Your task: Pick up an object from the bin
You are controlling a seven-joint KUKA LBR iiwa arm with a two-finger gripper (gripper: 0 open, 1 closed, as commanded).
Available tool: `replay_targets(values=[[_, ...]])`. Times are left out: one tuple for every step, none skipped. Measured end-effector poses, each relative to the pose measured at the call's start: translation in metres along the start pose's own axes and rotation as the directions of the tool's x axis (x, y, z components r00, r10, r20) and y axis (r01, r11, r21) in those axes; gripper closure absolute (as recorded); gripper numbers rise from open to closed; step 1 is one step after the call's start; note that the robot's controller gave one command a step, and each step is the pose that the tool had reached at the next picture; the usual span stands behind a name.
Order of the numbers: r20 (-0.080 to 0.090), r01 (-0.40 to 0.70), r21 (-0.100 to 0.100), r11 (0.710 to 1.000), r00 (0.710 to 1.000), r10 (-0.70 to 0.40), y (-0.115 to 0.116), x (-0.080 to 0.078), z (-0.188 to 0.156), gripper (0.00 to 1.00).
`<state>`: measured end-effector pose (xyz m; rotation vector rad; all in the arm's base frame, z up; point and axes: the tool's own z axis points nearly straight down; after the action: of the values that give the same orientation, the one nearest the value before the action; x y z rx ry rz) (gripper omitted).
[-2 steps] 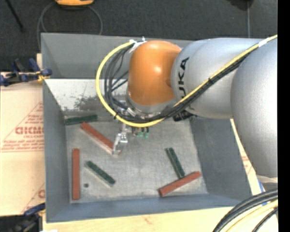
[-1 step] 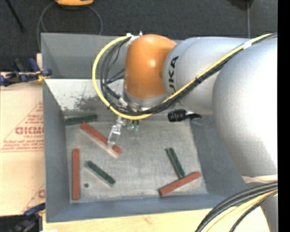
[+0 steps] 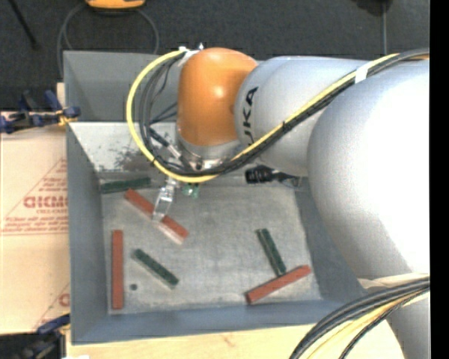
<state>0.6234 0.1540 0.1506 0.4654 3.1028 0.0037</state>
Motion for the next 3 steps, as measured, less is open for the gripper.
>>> replay_targets(values=[[0.004,-0.026,-0.002,1.000,1.000,0.026,-0.006,0.003,0.059,0.00],[0.005,-0.242,-0.004,0.970,0.970,0.242,0.014,-0.008,0.070,1.00],[0.005,-0.242,-0.004,0.970,0.970,0.242,0.014,-0.008,0.070,1.00]])
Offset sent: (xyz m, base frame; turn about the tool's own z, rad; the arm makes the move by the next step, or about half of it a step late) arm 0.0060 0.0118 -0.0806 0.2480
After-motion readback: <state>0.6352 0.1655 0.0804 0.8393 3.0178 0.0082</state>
